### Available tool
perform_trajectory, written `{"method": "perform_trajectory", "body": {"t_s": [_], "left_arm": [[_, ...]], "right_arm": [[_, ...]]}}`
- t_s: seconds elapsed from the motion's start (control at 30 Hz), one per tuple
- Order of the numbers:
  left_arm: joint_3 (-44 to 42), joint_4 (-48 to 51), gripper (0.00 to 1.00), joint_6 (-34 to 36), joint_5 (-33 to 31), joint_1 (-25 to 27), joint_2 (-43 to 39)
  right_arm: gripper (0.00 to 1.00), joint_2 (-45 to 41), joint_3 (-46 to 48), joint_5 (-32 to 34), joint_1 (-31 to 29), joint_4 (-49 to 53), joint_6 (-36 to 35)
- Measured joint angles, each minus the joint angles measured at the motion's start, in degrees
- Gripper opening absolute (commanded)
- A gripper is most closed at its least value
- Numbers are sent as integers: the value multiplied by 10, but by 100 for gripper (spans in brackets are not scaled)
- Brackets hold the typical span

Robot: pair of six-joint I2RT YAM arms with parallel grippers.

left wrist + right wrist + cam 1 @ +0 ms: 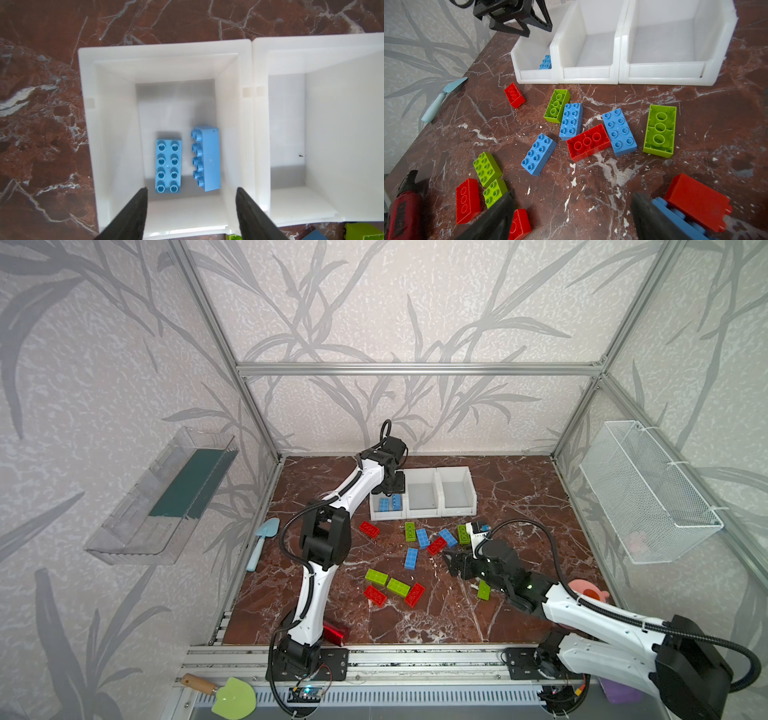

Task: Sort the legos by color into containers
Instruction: 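Lift the blue brick over the same white bin and release it, then reach the right gripper to a blue brick mid-pile while the left arm withdraws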

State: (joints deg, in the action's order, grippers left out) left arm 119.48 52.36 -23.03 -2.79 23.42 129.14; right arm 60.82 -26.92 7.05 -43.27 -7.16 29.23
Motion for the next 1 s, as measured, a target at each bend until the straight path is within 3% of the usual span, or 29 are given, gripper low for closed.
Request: {"method": "perform_trajectory", "body": {"t_s": [0.2,0.33,0.53,1.0], "left_arm": [[-92,-9,88,-1,-2,0,-126],[-193,-41,89,-6,1,1,-266],[-326,-71,89,-21,14,7,-455],[-618,-77,89,-18,9,9,-789]], "right_arm": [[87,21,-70,49,-45,79,16],[93,48,-121,95,-94,122,34],[93,107,-157,165,-167,167,84],[85,289,-292,239,-211,270,242]]}}
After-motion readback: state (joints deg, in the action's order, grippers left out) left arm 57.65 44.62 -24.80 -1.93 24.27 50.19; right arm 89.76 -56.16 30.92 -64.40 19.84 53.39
